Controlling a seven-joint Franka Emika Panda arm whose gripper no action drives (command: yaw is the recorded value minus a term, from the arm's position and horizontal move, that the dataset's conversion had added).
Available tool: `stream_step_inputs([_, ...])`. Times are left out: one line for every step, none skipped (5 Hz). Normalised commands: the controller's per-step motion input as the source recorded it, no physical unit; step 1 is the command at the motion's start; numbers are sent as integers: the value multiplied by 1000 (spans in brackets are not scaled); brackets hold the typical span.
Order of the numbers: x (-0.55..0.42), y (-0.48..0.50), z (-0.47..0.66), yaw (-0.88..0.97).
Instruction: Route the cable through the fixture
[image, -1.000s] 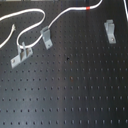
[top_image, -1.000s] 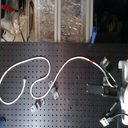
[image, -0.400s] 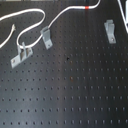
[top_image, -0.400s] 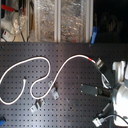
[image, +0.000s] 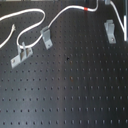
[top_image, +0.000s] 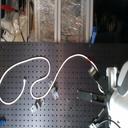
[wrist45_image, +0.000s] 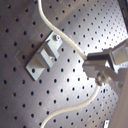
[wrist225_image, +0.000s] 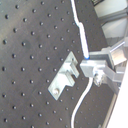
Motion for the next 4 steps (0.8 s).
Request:
stream_step_inputs([-36,259,473,-503])
stream_step_inputs([24,89,-1,0])
stream_step_inputs([22,-129,310,-266])
stream_step_inputs([-13,-2,0,0])
